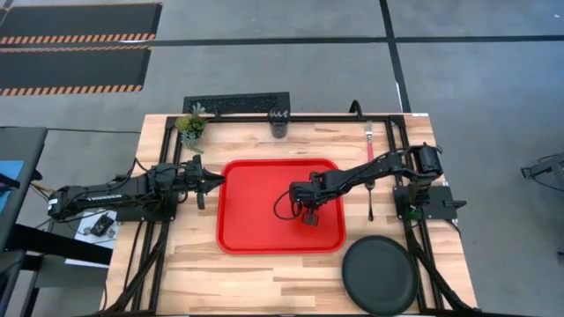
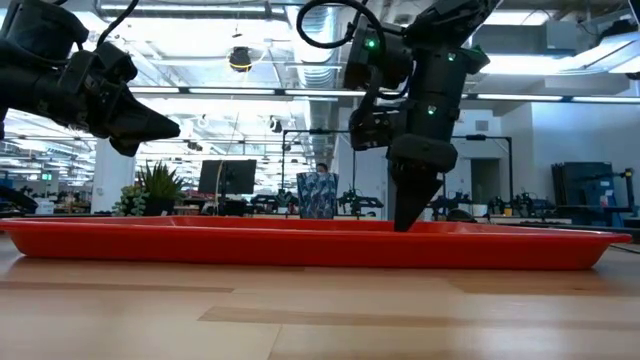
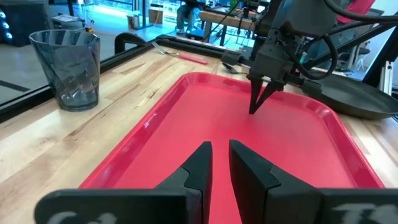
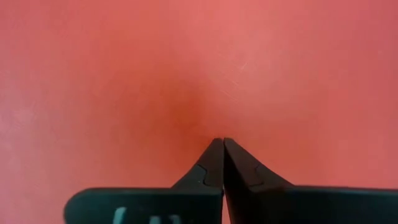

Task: Pick and place plate/cup/fork/spoon on tray
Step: Prepare the red serving tray for the center of the table, then put the black spoon on the right of the red serving tray

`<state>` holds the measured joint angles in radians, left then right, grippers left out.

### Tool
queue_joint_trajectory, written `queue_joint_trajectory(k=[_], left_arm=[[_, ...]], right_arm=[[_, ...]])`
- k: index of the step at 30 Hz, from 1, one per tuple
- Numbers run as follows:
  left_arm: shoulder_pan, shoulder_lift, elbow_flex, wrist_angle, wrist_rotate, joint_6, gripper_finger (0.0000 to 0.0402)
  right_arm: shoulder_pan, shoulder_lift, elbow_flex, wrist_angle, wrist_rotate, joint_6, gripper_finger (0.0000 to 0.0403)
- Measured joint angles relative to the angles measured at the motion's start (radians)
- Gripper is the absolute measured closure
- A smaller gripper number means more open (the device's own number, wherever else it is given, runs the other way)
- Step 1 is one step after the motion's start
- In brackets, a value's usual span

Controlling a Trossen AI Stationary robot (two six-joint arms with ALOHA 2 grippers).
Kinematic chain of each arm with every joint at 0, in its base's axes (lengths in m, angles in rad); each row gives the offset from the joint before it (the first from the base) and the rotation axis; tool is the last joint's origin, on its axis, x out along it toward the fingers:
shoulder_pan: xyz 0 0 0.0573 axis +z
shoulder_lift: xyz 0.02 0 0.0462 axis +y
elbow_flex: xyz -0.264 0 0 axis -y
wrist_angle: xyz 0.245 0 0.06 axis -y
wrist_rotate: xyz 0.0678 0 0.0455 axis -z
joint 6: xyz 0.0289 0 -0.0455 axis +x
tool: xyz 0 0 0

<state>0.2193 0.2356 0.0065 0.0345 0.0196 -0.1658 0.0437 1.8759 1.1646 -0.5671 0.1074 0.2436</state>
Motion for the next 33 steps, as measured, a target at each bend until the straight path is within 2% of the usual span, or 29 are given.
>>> queue_joint_trajectory(k=[5,10,13,18,23,29,33], left_arm=[[0.0,0.0,0.0,0.0,0.0,0.004,0.0359],[0.0,0.0,0.0,0.0,0.0,0.004,0.0359],[0.0,0.0,0.0,0.0,0.0,0.004,0.0359],[0.0,0.0,0.0,0.001,0.0,0.004,0.0359],[0.0,0.0,0.0,0.001,0.0,0.004,0.0359],[0.0,0.006,0.0,-0.002,0.002,0.004,0.0359],[0.0,0.013,0.0,-0.002,0.003,0.004,0.0359]], right_arm=[[0.0,-0.045,0.009,-0.026,0.0,-0.004,0.0392],[0.002,-0.157,-0.015,-0.005,0.023,-0.012,0.0392],[-0.002,-0.239,-0.098,0.1,0.033,-0.01,0.0395],[-0.008,-0.371,-0.319,0.374,0.049,0.036,0.0396],[0.002,-0.466,-0.492,0.547,0.094,0.102,0.0395],[0.031,-0.567,-0.592,0.579,0.23,0.167,0.0394],[0.045,-0.648,-0.636,0.535,0.317,0.223,0.0388]])
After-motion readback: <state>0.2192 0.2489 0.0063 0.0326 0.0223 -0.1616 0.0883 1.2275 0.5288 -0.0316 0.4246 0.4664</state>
